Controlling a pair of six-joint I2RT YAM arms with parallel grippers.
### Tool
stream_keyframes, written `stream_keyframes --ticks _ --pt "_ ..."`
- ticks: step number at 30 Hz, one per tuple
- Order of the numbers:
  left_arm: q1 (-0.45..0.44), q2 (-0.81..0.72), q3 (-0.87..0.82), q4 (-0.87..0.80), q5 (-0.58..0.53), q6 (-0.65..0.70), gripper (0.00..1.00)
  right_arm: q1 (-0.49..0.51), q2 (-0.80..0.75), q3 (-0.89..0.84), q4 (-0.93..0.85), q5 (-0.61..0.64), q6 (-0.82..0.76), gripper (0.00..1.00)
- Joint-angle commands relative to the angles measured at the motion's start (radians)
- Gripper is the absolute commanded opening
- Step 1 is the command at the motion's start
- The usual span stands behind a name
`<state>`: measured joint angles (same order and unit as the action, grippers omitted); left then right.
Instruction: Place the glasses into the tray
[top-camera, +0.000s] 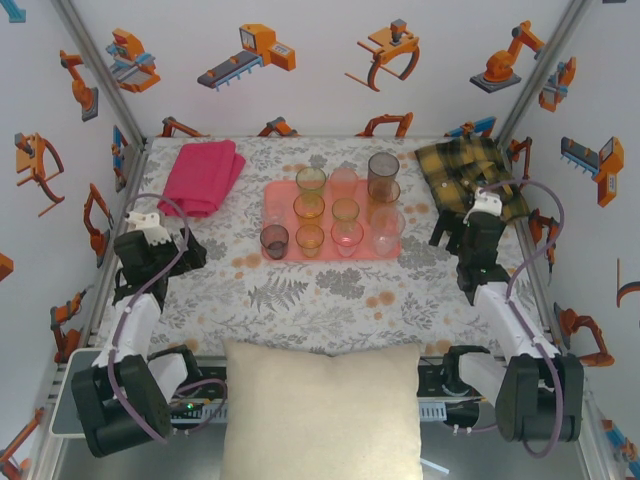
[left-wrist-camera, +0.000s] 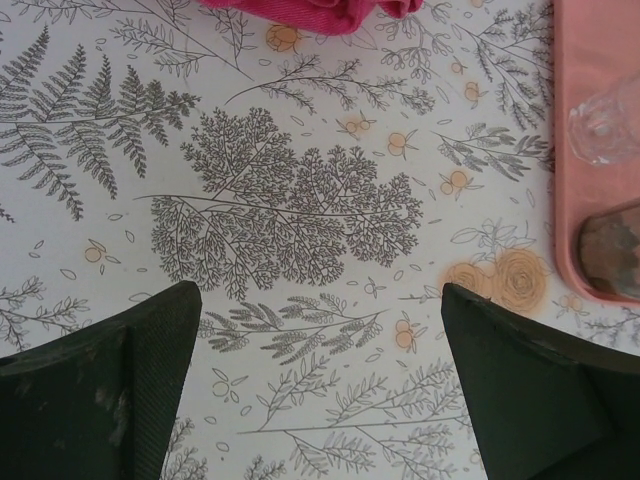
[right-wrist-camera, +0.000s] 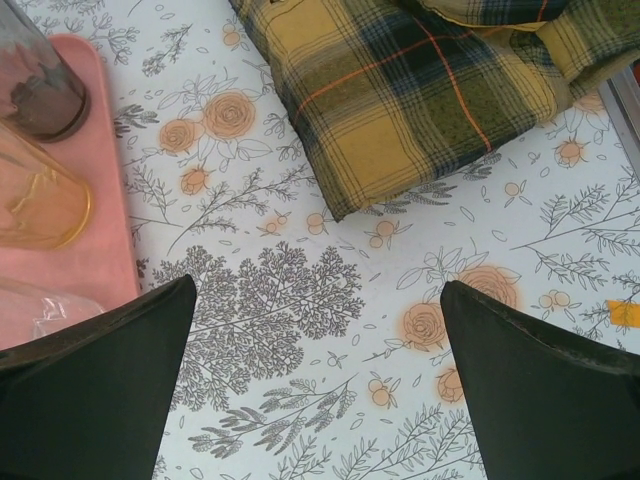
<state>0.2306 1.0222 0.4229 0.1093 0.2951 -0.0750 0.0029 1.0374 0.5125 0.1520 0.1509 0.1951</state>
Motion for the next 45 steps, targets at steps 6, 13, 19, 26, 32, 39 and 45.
stream_keyframes --ticks 6,13,19,26,32,39,45 --pt "0.004 0.130 -0.074 0.357 -0.048 0.001 0.97 -0.032 0.065 -0.106 0.241 0.009 -0.051 0.99" --pt "0.001 0.228 -0.074 0.484 -0.068 -0.020 0.97 -0.032 0.196 -0.140 0.456 0.016 -0.081 0.99" --pt "-0.021 0.290 -0.048 0.530 -0.111 -0.025 0.97 -0.047 0.309 -0.173 0.611 0.041 -0.069 0.99" --pt "-0.037 0.354 0.036 0.438 -0.125 -0.014 0.97 -0.053 0.401 -0.193 0.743 0.028 -0.061 0.99" --pt "-0.038 0.271 -0.043 0.516 -0.107 -0.055 0.97 -0.053 0.445 -0.213 0.816 0.022 -0.059 0.99" --pt "-0.112 0.325 -0.034 0.557 -0.143 -0.017 0.97 -0.055 0.498 -0.199 0.841 0.016 -0.059 0.99" --pt "-0.142 0.403 -0.026 0.641 -0.167 -0.028 0.97 -0.055 0.501 -0.192 0.836 0.010 -0.061 0.99"
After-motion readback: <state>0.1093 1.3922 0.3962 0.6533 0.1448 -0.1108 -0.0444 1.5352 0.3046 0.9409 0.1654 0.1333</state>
